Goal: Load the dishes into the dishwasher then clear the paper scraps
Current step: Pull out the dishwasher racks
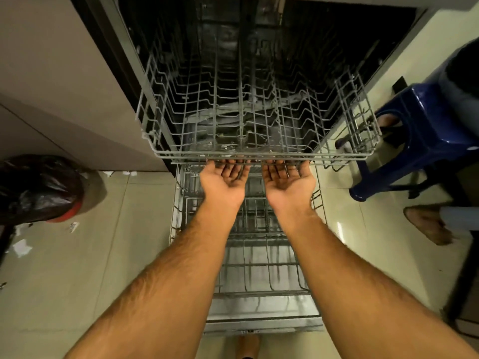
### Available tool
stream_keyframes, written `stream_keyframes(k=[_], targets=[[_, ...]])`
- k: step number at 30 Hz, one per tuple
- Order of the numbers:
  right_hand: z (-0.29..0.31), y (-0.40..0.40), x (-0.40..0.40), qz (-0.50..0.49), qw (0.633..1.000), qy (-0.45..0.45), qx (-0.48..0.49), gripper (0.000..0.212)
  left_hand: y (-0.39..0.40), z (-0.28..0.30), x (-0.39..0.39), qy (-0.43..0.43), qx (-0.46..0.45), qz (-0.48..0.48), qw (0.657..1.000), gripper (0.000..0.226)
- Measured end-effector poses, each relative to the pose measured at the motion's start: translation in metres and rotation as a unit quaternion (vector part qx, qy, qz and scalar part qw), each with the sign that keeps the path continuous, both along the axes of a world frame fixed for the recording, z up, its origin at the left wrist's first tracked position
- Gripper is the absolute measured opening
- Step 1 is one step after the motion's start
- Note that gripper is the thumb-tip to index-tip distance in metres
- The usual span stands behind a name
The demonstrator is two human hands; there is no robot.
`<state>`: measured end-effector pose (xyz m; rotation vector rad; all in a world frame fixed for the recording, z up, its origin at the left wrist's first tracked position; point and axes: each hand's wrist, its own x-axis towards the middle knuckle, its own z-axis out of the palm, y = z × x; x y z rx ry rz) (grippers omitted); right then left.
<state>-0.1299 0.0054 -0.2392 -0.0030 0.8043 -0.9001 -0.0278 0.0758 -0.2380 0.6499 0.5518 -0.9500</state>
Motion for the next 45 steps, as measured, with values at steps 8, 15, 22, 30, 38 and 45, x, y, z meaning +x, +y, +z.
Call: stream_keyframes(k=[8,15,22,30,38,45], targets=[[0.007,0.015,-0.034,0.045,0.997,0.041,-0.052,0.043,0.017,0.014,-0.029,-0.009,0.032,-0.025,0.999,0.035],[0.001,0.044,-0.045,0.042,0.995,0.073,-0.057,0.039,0.038,0.01,-0.041,-0.008,0.075,-0.032,0.997,0.039],[0.002,0.071,-0.061,0.035,0.995,0.076,-0.053,0.04,0.064,0.013,-0.058,0.009,0.078,-0.019,0.997,0.042],[-0.002,0.104,-0.087,0.044,0.995,0.078,-0.051,0.045,0.096,0.009,-0.082,0.002,0.091,-0.023,0.996,0.04],[-0.005,0.142,-0.116,0.047,0.994,0.089,-0.052,0.042,0.13,0.002,-0.105,0.011,0.106,-0.026,0.994,0.039],[-0.006,0.156,-0.138,0.057,0.993,0.093,-0.042,0.041,0.147,-0.002,-0.128,0.011,0.104,-0.017,0.994,0.041]])
